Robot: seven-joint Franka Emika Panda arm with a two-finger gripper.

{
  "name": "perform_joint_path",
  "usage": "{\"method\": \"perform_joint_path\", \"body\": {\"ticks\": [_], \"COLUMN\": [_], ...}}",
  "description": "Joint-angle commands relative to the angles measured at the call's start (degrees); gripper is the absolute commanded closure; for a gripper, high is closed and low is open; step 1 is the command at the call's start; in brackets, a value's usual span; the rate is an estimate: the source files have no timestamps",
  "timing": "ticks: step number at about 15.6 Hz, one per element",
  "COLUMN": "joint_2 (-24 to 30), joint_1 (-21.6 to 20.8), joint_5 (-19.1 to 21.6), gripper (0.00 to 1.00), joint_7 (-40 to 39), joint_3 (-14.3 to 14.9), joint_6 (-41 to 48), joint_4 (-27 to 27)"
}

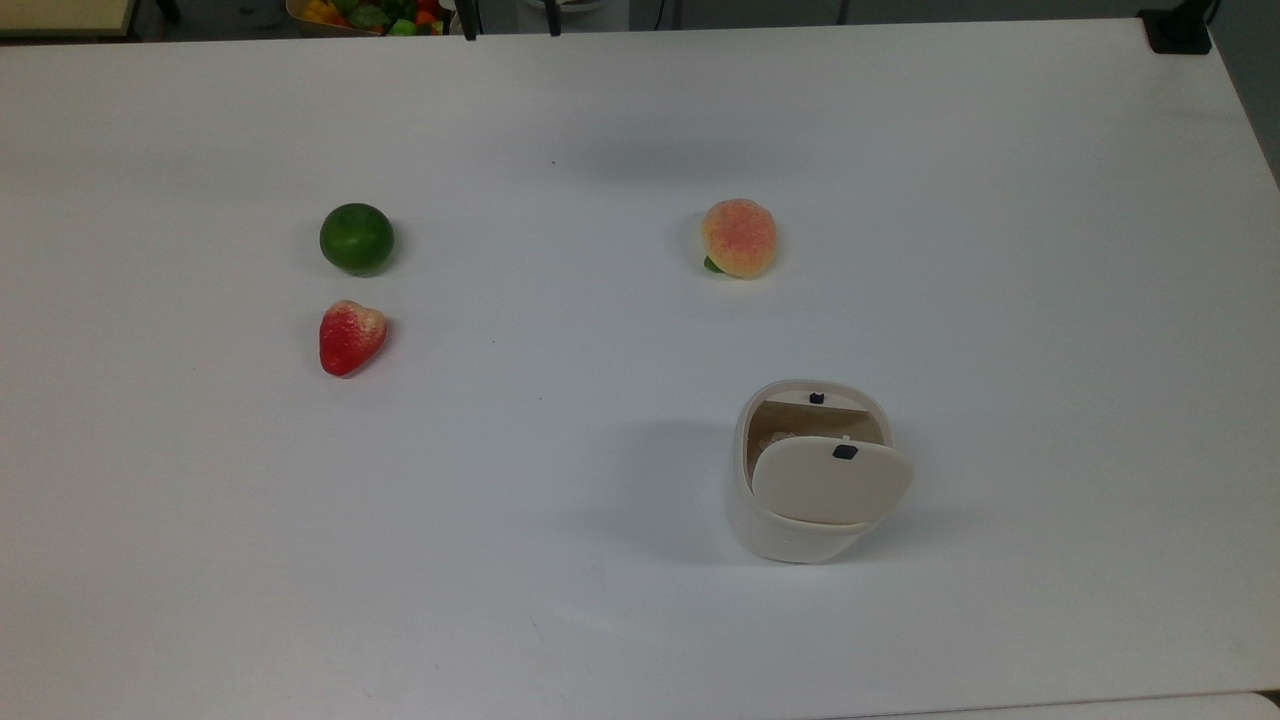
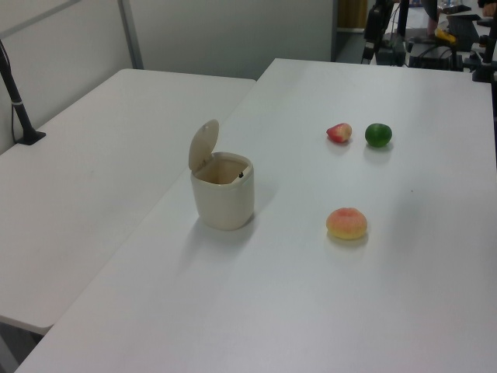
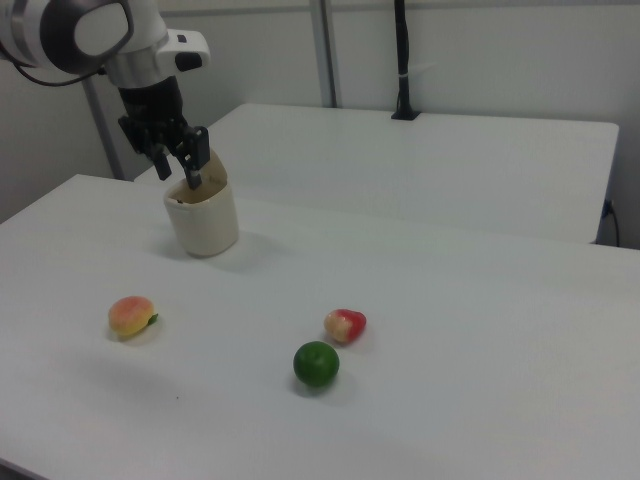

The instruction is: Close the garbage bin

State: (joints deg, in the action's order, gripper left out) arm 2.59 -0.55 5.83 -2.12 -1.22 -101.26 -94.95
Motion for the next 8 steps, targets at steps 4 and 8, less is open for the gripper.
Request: {"method": "perform_joint_path", "body": {"ticks": [4,8], "joint_2": [-1.97,-4.08], "joint_1": [-1.56,-3.4], "joint_5": [4.45,4.63], "gripper": [1.0,1.0], "joint_7": [-0.34,-0.08], "joint_3": [0.96,0.96], "joint_6": [-6.92,-12.89], "joint_4": [-1.12,-0.42]}}
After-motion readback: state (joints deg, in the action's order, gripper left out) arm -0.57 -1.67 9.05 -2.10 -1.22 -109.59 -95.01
